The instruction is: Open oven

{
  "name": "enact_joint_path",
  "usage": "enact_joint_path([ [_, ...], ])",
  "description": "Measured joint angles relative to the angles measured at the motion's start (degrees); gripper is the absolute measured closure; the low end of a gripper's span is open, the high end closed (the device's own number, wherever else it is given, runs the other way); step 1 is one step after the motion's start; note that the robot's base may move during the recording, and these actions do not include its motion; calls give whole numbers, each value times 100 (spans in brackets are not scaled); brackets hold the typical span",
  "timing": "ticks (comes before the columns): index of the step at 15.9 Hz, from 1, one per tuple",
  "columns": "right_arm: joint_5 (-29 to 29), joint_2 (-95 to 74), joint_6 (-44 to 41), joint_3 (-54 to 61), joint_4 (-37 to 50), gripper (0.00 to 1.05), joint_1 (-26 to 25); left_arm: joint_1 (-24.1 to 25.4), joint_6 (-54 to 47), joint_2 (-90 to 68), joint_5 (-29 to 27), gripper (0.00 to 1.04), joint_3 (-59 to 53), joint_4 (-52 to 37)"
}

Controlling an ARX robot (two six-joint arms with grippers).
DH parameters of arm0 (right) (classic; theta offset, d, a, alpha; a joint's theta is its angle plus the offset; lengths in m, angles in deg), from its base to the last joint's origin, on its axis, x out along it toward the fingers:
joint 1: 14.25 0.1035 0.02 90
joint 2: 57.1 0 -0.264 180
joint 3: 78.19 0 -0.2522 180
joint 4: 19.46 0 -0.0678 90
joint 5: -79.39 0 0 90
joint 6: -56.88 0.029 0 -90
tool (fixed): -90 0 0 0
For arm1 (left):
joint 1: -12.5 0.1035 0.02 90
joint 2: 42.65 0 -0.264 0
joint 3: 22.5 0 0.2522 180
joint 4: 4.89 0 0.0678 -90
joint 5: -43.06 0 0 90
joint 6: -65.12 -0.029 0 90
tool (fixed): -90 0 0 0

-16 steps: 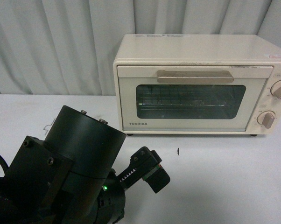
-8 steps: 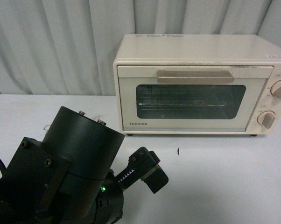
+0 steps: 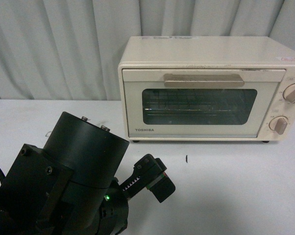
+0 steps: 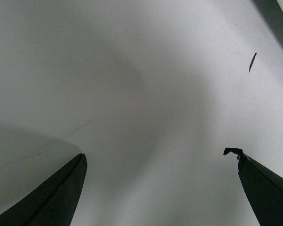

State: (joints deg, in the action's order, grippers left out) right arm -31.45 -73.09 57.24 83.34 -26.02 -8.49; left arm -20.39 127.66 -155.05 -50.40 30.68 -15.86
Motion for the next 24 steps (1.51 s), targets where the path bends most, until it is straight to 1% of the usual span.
enact_joint_path([
  [1, -577, -997, -125, -393, 885, 6, -181, 0, -2, 2, -22, 7, -7, 0],
  [2, -619, -1781, -341, -739, 1609, 6, -310, 0, -2, 7, -17, 7, -9, 0],
  [4, -289, -3716, -1161, -1657, 3032, 6, -131, 2, -2, 7, -22, 7, -9, 2],
  [5, -48, -4769, -1770, -2179, 3405, 6, -83, 0, -2, 7, -22, 7, -9, 2],
  [7, 214, -6102, -2841, -3034, 3565, 6, -9, 2, -2, 9, -15, 7, -9, 0],
  [10, 767, -7252, -4780, -4301, 3270, 7, 170, 2, -2, 9, -20, 7, -11, -7],
  [11, 887, -7359, -5143, -4413, 3335, 14, 243, 2, -2, 9, -20, 7, -11, -4],
  [12, 1038, -7471, -5630, -4522, 3250, 27, 341, 2, -2, 9, -24, 7, -11, -4],
  [16, 1456, -7853, -6953, -4723, 2983, 67, 564, 2, -2, 9, -22, 7, -11, -4],
  [17, 1541, -7884, -7121, -4754, 2850, 76, 595, 2, -2, 9, -22, 7, -11, -4],
  [18, 1648, -7958, -7337, -4826, 2767, 90, 667, 2, -2, 9, -22, 7, -11, -4],
  [19, 1687, -8019, -7429, -4861, 2708, 99, 713, 2, -2, 9, -22, 7, -11, -4],
  [20, 1744, -8087, -7528, -4872, 2658, 102, 743, 2, -2, 9, -22, 7, -11, -4],
  [24, 1926, -8297, -7689, -4874, 2448, 103, 962, 2, -2, 9, -22, 7, -11, -4],
])
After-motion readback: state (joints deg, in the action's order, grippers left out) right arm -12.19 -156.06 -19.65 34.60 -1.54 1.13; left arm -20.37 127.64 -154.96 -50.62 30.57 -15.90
